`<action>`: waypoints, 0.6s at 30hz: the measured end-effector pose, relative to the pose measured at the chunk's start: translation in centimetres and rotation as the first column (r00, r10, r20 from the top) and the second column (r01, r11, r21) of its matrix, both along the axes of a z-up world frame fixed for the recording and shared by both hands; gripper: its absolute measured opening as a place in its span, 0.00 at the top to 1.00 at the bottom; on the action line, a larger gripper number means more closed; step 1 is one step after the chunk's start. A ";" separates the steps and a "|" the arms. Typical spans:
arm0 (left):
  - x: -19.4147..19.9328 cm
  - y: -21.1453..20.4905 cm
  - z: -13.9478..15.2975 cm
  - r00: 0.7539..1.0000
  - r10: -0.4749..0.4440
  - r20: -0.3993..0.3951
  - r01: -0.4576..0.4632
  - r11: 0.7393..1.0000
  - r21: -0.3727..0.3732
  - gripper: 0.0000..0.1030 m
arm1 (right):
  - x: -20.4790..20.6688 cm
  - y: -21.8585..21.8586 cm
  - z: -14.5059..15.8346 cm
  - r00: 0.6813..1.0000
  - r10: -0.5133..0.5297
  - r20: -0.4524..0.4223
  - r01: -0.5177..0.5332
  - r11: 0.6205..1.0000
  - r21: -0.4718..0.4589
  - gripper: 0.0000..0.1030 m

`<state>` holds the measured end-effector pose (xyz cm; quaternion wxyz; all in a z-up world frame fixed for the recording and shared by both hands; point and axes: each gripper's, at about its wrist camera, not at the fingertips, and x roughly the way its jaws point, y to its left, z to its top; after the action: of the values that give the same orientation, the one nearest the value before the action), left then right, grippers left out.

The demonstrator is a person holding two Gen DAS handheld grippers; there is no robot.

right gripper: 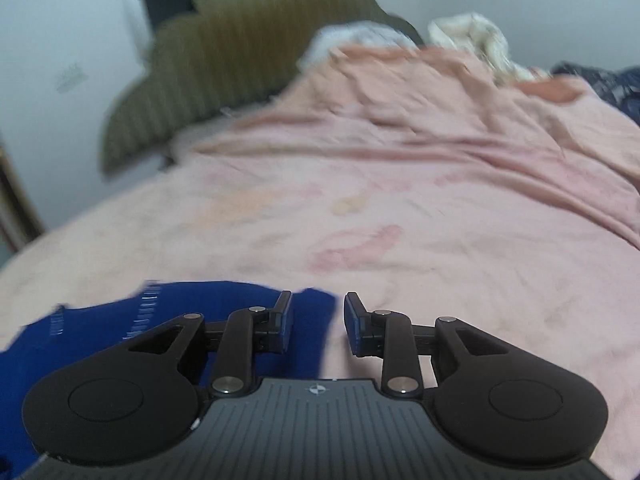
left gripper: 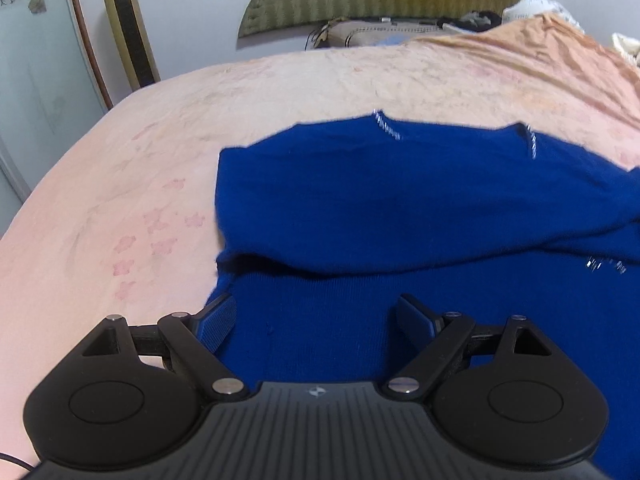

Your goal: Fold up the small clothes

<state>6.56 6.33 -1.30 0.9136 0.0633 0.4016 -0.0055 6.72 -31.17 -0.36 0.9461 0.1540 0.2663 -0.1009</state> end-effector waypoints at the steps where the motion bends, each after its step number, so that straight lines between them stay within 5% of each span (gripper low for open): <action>1: 0.1 0.0 -0.1 1.000 0.004 -0.011 -0.004 1.000 -0.010 0.15 | -1.1 0.7 0.2 0.999 0.037 0.022 -0.037 0.999 -0.004 0.62; 5: -0.2 0.4 0.1 1.000 0.008 -0.022 -0.009 0.999 -0.054 0.15 | -2.0 3.0 -1.0 0.980 0.195 -0.029 -0.194 0.981 0.028 0.51; 8: -0.8 0.7 0.4 1.000 0.014 -0.006 -0.015 0.999 -0.050 0.15 | -1.3 3.2 -2.3 0.989 0.033 -0.145 -0.047 0.995 -0.092 0.47; 10: -0.9 1.0 0.1 0.999 0.028 -0.015 -0.029 0.999 -0.046 0.15 | -2.6 3.0 -1.6 0.996 -0.006 -0.091 0.001 0.998 -0.059 0.47; 13: -1.2 1.3 -0.2 0.999 0.038 -0.030 -0.041 0.996 -0.081 0.15 | -4.7 4.6 -0.7 0.994 0.111 -0.017 -0.111 0.994 -0.009 0.30; 16: -1.8 1.2 -0.2 0.999 0.031 -0.023 -0.032 0.997 -0.071 0.15 | -5.7 6.6 -1.3 0.981 0.190 -0.040 -0.192 0.980 -0.056 0.16; 18: -2.2 1.2 -0.2 1.000 0.024 -0.019 -0.025 0.998 -0.062 0.15 | -6.1 7.5 -2.3 0.978 0.181 -0.101 -0.191 0.977 -0.099 0.17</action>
<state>4.35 7.53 -1.45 0.9116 0.0296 0.4100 -0.0073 0.61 -23.65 -2.65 0.9452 0.0722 0.3167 -0.0330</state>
